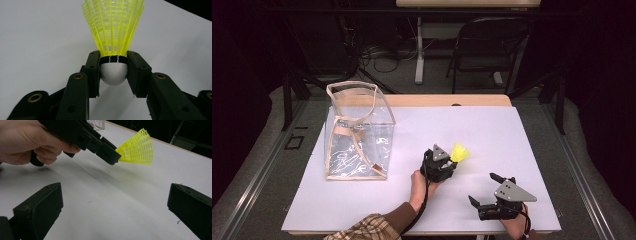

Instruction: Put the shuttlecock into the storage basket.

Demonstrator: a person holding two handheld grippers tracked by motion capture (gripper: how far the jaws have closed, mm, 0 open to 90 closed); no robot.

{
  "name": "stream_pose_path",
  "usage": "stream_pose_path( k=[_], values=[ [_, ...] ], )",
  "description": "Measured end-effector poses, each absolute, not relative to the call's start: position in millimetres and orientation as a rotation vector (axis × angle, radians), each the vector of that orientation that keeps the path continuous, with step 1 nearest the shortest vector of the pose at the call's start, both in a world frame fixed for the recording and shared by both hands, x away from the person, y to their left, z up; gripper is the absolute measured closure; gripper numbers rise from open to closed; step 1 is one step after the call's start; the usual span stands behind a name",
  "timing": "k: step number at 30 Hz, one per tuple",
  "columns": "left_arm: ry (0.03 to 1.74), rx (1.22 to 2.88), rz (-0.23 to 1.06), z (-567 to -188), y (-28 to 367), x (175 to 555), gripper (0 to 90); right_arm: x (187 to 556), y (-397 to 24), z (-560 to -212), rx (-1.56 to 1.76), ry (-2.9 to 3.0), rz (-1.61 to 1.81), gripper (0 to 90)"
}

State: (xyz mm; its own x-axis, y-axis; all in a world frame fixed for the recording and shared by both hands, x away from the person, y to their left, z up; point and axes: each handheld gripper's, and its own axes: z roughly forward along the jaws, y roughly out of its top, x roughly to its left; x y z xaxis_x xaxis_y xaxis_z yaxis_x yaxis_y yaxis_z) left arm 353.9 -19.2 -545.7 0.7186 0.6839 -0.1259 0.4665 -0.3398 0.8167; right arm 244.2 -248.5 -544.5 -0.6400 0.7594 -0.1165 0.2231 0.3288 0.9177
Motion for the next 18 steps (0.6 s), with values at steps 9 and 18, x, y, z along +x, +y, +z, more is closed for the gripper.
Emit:
stream_pose_path(
  k=[9, 18],
  values=[
    [0.858, 1.989, 0.302, -539.2, -8.1, 349.9, 65.1, 243.7, -248.3, -544.3, 0.857, 2.056, 1.294, 0.0],
    [0.852, 1.976, 0.306, -535.1, 3.6, 346.2, 65.2, 244.0, -248.3, -544.6, 0.857, 2.056, 1.292, 0.0]
  ],
)
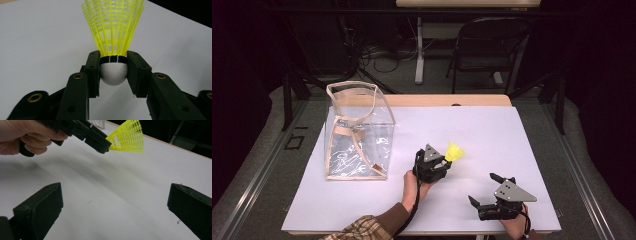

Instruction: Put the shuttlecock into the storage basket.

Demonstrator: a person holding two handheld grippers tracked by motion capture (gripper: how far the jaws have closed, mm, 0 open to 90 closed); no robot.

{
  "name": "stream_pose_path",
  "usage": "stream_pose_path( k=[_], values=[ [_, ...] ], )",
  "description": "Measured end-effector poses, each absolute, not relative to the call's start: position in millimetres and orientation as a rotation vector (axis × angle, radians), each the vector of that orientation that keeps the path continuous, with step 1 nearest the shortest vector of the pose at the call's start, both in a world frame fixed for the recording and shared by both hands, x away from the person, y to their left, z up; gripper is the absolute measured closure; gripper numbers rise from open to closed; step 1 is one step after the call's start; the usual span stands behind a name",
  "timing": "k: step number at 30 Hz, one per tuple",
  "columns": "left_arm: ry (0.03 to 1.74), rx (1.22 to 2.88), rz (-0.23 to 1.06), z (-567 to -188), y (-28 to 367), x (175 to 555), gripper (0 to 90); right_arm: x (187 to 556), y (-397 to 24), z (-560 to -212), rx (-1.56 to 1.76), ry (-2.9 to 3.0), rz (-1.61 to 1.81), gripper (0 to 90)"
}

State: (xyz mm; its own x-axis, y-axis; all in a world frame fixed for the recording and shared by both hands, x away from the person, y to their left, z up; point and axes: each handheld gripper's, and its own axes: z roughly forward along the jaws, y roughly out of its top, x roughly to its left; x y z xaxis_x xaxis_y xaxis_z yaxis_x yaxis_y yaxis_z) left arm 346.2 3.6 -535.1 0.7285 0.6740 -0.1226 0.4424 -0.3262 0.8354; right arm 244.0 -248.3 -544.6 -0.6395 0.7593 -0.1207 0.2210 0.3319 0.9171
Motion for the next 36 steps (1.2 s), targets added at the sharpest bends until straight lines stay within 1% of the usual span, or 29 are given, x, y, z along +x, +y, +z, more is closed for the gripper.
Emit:
stream_pose_path(
  k=[18, 36],
  values=[
    [0.849, 1.945, 0.324, -524.3, 28.4, 342.6, 65.2, 243.1, -248.1, -544.1, 0.855, 2.052, 1.293, 0.0],
    [0.849, 1.933, 0.322, -524.5, 44.5, 341.0, 65.2, 243.1, -248.0, -544.6, 0.856, 2.053, 1.293, 0.0]
  ],
)
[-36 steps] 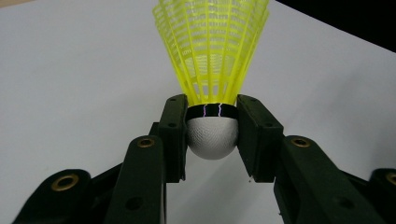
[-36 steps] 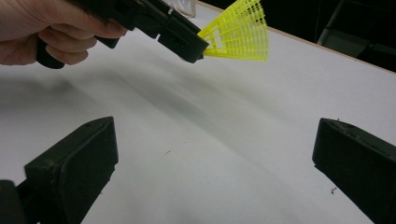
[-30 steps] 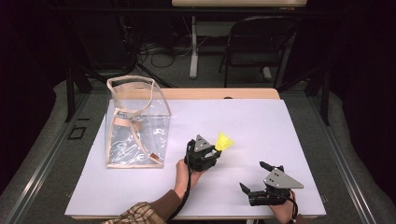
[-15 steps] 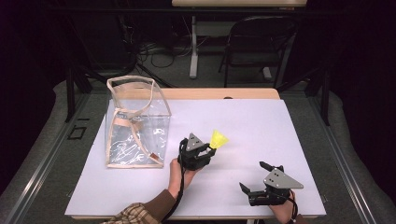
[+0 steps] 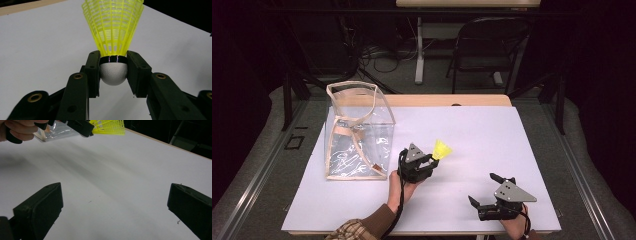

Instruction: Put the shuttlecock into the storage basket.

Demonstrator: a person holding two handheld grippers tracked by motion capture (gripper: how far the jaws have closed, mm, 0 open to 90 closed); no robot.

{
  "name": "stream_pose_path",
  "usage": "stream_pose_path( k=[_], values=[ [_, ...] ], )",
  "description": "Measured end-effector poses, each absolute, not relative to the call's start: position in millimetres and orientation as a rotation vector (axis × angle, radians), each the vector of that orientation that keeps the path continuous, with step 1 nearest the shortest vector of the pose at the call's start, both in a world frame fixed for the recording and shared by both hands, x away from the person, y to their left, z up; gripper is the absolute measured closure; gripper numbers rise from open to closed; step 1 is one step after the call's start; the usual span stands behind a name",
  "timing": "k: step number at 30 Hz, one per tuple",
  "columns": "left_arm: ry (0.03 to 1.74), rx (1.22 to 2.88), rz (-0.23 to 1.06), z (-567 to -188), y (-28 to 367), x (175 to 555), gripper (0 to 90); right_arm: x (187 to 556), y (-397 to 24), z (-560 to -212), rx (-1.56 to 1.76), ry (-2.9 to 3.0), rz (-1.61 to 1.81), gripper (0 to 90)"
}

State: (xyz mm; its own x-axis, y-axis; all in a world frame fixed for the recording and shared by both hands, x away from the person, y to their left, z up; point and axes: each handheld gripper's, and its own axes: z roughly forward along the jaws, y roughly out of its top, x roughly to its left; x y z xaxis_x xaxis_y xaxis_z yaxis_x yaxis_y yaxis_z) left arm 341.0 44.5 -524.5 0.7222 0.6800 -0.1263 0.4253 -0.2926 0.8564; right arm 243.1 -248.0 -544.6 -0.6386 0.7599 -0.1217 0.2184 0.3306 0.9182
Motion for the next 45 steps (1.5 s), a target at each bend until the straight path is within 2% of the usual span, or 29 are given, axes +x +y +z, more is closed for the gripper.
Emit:
stream_pose_path(
  k=[27, 45],
  values=[
    [0.846, 1.923, 0.334, -518.8, 53.9, 346.3, 65.2, 242.7, -248.9, -543.8, 0.855, 2.041, 1.301, 0.0],
    [0.843, 1.909, 0.390, -503.9, 73.0, 354.4, 65.2, 242.8, -248.2, -544.0, 0.860, 2.045, 1.299, 0.0]
  ],
)
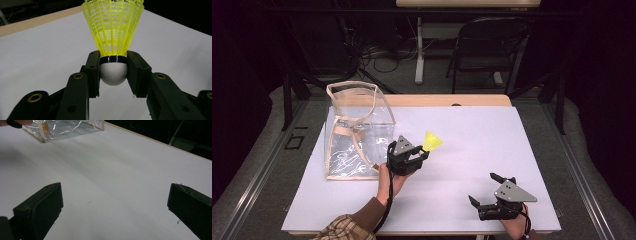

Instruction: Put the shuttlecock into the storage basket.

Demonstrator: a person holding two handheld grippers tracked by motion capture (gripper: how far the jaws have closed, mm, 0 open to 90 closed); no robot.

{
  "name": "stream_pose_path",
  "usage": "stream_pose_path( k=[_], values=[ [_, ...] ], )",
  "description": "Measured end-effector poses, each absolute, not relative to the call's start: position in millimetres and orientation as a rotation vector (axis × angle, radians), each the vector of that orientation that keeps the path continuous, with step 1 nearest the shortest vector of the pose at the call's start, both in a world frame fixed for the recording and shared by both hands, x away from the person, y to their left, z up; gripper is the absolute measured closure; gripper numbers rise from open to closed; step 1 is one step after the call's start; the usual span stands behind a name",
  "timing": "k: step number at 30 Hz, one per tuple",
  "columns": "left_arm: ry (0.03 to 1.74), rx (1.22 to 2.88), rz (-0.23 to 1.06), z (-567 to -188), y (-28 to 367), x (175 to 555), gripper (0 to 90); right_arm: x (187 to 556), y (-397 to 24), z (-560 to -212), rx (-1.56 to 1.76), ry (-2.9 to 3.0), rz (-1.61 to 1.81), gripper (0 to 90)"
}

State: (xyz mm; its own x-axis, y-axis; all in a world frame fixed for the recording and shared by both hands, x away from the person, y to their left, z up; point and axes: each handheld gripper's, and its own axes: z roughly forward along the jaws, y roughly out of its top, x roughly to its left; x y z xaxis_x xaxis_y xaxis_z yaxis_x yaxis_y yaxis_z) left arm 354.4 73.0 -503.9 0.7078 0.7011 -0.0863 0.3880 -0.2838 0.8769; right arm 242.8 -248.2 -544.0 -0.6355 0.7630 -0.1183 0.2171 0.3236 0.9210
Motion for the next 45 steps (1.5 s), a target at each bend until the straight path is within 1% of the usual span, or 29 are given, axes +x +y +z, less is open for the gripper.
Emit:
stream_pose_path(
  k=[12, 21, 45],
  values=[
    [0.860, 1.881, 0.438, -489.6, 89.7, 365.3, 65.2, 242.8, -248.7, -544.3, 0.862, 2.045, 1.299, 0.0],
    [0.886, 1.870, 0.446, -485.2, 101.4, 373.5, 65.2, 242.9, -248.5, -544.4, 0.860, 2.044, 1.299, 0.0],
    [0.905, 1.848, 0.478, -471.1, 115.9, 387.8, 65.2, 243.5, -248.7, -545.0, 0.860, 2.050, 1.292, 0.0]
  ],
)
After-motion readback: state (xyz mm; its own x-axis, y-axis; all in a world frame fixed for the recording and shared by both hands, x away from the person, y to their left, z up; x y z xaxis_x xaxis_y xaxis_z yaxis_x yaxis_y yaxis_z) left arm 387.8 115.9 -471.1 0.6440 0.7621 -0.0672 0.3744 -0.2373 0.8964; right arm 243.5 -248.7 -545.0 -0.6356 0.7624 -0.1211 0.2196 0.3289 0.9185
